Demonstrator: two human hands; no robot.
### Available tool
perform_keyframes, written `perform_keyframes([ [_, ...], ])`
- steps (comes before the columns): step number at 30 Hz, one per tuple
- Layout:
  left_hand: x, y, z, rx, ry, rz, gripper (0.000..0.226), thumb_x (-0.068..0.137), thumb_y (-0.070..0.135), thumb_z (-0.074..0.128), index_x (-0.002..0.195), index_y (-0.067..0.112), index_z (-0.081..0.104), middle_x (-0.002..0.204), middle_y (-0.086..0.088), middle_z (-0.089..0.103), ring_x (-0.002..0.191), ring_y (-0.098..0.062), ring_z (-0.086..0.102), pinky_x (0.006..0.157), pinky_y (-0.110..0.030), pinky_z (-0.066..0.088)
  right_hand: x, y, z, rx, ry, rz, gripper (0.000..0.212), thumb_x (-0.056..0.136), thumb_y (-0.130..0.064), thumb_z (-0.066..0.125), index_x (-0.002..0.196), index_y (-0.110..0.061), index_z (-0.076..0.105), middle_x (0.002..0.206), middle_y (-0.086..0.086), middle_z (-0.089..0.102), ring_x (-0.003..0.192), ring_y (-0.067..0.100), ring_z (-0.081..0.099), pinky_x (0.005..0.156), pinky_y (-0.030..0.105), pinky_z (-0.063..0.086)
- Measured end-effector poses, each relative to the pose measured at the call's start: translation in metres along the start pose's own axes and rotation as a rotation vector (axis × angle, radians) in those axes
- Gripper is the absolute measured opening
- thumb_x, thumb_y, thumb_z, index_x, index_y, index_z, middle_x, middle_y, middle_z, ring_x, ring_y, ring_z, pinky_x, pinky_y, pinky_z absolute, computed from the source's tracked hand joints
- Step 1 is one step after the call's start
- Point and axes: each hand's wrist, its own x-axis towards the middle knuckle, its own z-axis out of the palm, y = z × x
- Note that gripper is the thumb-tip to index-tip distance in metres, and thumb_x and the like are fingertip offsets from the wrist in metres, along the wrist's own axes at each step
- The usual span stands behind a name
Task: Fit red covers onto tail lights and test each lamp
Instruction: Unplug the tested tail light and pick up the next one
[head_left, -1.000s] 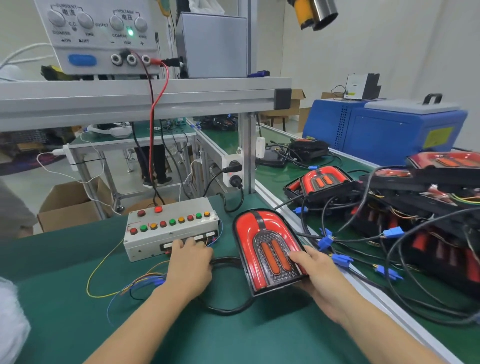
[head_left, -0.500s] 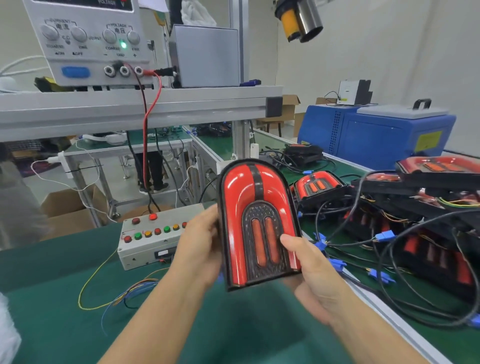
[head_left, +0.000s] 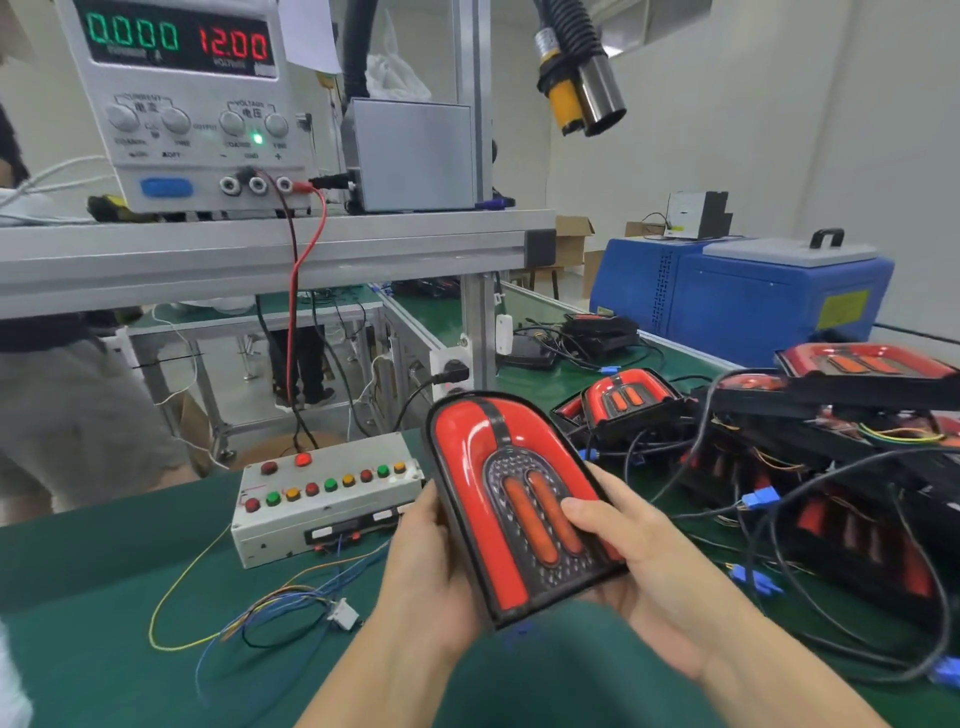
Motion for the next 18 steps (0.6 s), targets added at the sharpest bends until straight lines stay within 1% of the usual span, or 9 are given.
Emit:
perform_keyframes([
  [1, -0.001, -0.001, 0.002, 0.004, -0.033, -0.002, 0.051, 0.091, 0.038, 0.046, 0.089, -0.003, 0.075, 0.101, -0.025, 0.070, 0.084, -0.038, 0.070, 0.068, -0.049, 0.059, -0.001, -0.003, 0.000, -0.008, 0.017, -0.009, 0.045, 0.081, -0.016, 0.063, 0.125, -0.025, 0.061, 0.114, 0.013, 0.071, 0.095, 0.031, 0.067, 0.070, 0.039, 0.060],
  [2, -0.003, -0.002, 0.005, 0.013, -0.064, 0.003, 0.051, 0.091, 0.040, 0.047, 0.093, -0.003, 0.074, 0.104, -0.025, 0.069, 0.088, -0.038, 0.070, 0.072, -0.049, 0.058, -0.002, -0.005, 0.000, -0.006, 0.027, -0.017, 0.046, 0.079, -0.017, 0.064, 0.124, -0.025, 0.062, 0.113, 0.013, 0.072, 0.093, 0.030, 0.068, 0.069, 0.038, 0.060],
  [4, -0.005, -0.003, 0.011, 0.029, -0.118, 0.024, 0.053, 0.091, 0.044, 0.047, 0.105, -0.001, 0.071, 0.112, -0.023, 0.067, 0.102, -0.037, 0.066, 0.089, -0.051, 0.053, -0.005, -0.013, 0.000, 0.000, 0.024, -0.048, 0.047, 0.075, -0.020, 0.065, 0.121, -0.025, 0.066, 0.112, 0.012, 0.072, 0.086, 0.025, 0.070, 0.064, 0.034, 0.059],
  [5, -0.005, -0.002, 0.015, 0.030, -0.143, 0.038, 0.054, 0.092, 0.046, 0.046, 0.109, 0.001, 0.070, 0.115, -0.022, 0.066, 0.105, -0.037, 0.065, 0.094, -0.051, 0.050, -0.005, -0.017, 0.001, -0.001, 0.013, -0.070, 0.046, 0.074, -0.021, 0.066, 0.119, -0.025, 0.067, 0.112, 0.012, 0.072, 0.083, 0.022, 0.070, 0.062, 0.032, 0.058],
  [8, -0.008, 0.000, 0.027, 0.045, -0.189, 0.101, 0.058, 0.092, 0.050, 0.046, 0.118, 0.002, 0.066, 0.120, -0.021, 0.064, 0.113, -0.035, 0.061, 0.104, -0.050, 0.042, -0.006, -0.031, 0.005, 0.012, -0.001, -0.141, 0.044, 0.069, -0.023, 0.069, 0.112, -0.024, 0.071, 0.110, 0.012, 0.073, 0.082, 0.020, 0.072, 0.061, 0.029, 0.058],
  [10, -0.009, 0.003, 0.033, 0.107, -0.205, 0.154, 0.060, 0.088, 0.051, 0.047, 0.118, 0.003, 0.066, 0.121, -0.020, 0.064, 0.115, -0.033, 0.061, 0.106, -0.048, 0.039, -0.004, -0.040, 0.004, -0.014, 0.041, -0.188, 0.040, 0.068, -0.024, 0.069, 0.108, -0.024, 0.072, 0.106, 0.011, 0.074, 0.079, 0.020, 0.073, 0.058, 0.029, 0.058],
  [13, -0.012, 0.003, 0.036, 0.282, -0.172, 0.236, 0.060, 0.087, 0.053, 0.043, 0.122, 0.010, 0.064, 0.123, -0.015, 0.064, 0.117, -0.026, 0.058, 0.109, -0.041, 0.034, -0.004, -0.056, -0.001, -0.033, 0.138, -0.253, 0.040, 0.071, -0.023, 0.066, 0.111, -0.020, 0.070, 0.102, 0.012, 0.075, 0.077, 0.020, 0.073, 0.058, 0.033, 0.059],
  [16, -0.020, 0.004, 0.032, 0.399, -0.084, 0.286, 0.056, 0.068, 0.057, 0.056, 0.115, 0.027, 0.063, 0.123, 0.005, 0.064, 0.116, -0.011, 0.056, 0.109, -0.037, 0.029, 0.000, -0.075, -0.022, 0.045, 0.243, -0.265, 0.039, 0.071, -0.022, 0.066, 0.107, -0.008, 0.066, 0.098, 0.015, 0.075, 0.079, 0.023, 0.074, 0.059, 0.038, 0.060],
  [18, -0.023, 0.004, 0.024, 0.443, -0.021, 0.315, 0.060, 0.058, 0.055, 0.060, 0.112, 0.029, 0.063, 0.121, 0.012, 0.064, 0.115, -0.007, 0.056, 0.107, -0.039, 0.029, 0.003, -0.091, -0.040, 0.144, 0.350, -0.266, 0.026, 0.076, -0.018, 0.065, 0.097, -0.003, 0.063, 0.088, 0.015, 0.076, 0.076, 0.025, 0.075, 0.053, 0.037, 0.059],
])
